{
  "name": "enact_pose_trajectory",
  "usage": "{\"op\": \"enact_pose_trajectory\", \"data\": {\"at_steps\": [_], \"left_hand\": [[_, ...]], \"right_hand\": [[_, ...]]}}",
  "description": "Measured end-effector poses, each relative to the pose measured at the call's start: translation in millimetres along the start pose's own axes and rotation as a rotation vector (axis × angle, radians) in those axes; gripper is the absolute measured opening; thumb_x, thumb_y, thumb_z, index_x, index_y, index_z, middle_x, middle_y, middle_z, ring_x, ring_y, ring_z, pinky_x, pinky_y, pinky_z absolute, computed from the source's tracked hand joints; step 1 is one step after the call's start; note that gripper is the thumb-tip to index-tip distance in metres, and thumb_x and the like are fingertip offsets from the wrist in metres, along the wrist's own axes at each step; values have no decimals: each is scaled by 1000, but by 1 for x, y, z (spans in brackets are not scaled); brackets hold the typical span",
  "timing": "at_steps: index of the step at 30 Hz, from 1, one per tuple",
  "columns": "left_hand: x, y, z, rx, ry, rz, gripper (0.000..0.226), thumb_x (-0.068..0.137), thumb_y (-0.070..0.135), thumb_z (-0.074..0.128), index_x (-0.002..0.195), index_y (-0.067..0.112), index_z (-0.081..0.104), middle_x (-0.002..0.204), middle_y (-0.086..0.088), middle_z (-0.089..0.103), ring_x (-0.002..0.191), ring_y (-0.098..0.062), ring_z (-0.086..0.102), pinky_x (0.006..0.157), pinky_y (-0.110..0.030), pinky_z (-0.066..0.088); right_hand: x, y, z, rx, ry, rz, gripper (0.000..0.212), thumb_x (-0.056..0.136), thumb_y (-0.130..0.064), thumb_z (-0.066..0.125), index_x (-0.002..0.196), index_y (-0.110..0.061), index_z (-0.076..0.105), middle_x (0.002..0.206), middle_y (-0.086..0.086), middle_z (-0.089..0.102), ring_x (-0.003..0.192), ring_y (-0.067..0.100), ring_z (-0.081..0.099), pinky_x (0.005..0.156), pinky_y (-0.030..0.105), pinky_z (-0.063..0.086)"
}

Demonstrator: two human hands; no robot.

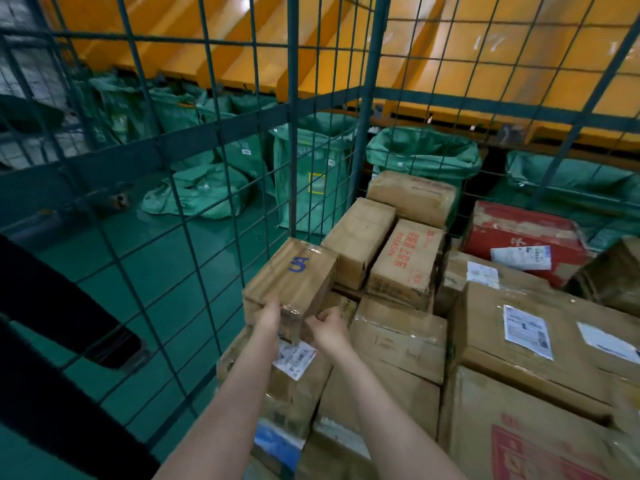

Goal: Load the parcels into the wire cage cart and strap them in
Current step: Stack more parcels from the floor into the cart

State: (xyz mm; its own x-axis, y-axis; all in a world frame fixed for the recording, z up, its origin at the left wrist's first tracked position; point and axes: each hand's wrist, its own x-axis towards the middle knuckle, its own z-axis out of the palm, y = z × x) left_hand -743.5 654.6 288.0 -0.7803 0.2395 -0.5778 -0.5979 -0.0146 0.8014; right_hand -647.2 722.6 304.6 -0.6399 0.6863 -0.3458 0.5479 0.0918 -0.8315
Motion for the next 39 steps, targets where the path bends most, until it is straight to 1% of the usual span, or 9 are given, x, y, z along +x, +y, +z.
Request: {"op": "enact_pose_trajectory", "data": {"at_steps": [4, 7, 11, 15, 18, 20, 33, 36, 39], "left_hand": [[-34, -4, 8, 23, 11, 17, 32, 93, 25, 45, 119, 9, 50, 118, -8, 57, 100, -24, 51, 80, -30, 37], [-64, -11, 5, -25, 29, 37, 20, 95, 25, 47, 110, 12, 48, 105, -4, 53, 100, -25, 53, 81, -27, 44], [-101, -28, -17, -131, -15, 52, 23, 91, 13, 43, 70, 9, 48, 47, -4, 56, 40, -18, 55, 43, -20, 42], [-125, -44, -51, -178, 17, 117, 14, 75, 28, 66, 77, 15, 59, 82, -9, 62, 60, -19, 56, 61, -26, 47], [-142, -62, -81, -257, 130, 63, 17, 90, 13, 50, 76, 5, 53, 55, -7, 57, 56, -23, 50, 59, -29, 43], [-150, -68, -101, -283, 229, 60, 17, 91, 8, 46, 75, 3, 49, 63, -11, 53, 62, -24, 47, 59, -31, 39], [-186, -108, -227, -185, 508, -5, 11, 88, 15, 48, 90, 5, 53, 77, -8, 49, 72, -23, 46, 67, -31, 32], [-184, -109, -270, -193, 530, -27, 40, 89, 17, 47, 126, 4, 54, 109, -14, 60, 98, -29, 55, 77, -32, 35], [-186, -111, -308, -191, 518, -67, 43, 92, 17, 45, 133, 6, 48, 100, -4, 53, 89, -23, 49, 73, -30, 35]], "right_hand": [[-17, 2, -16, -11, -42, -34, 19, 90, -27, 52, 96, -16, 39, 80, -4, 47, 94, 30, 60, 84, 40, 49], [-33, 6, -22, -16, -71, -56, 15, 89, -23, 52, 93, -16, 39, 79, -1, 49, 75, 22, 54, 65, 33, 44], [-58, 12, -21, 6, -143, -70, 8, 89, -17, 51, 90, -15, 44, 76, -1, 51, 65, 19, 54, 62, 29, 45], [-79, 25, -1, 0, -260, -78, 8, 83, -16, 52, 81, -17, 45, 94, 11, 58, 93, 30, 61, 80, 39, 51], [-108, 28, 15, -29, -396, -68, 9, 82, -21, 51, 83, -15, 44, 80, 4, 50, 74, 24, 57, 65, 34, 52], [-123, 28, 28, -33, -464, -68, 16, 91, -19, 50, 76, -18, 43, 70, 0, 47, 57, 17, 50, 48, 25, 43], [-198, 27, 136, -187, -642, -18, 20, 95, -15, 40, 76, -19, 38, 73, -2, 49, 54, 12, 52, 47, 19, 37], [-218, 24, 166, -176, -659, 4, 12, 94, -17, 41, 82, -18, 43, 77, -2, 50, 57, 14, 52, 52, 22, 41], [-239, 27, 196, -191, -691, 29, 7, 92, -15, 41, 86, -18, 43, 79, -2, 50, 58, 14, 53, 55, 24, 42]]}}
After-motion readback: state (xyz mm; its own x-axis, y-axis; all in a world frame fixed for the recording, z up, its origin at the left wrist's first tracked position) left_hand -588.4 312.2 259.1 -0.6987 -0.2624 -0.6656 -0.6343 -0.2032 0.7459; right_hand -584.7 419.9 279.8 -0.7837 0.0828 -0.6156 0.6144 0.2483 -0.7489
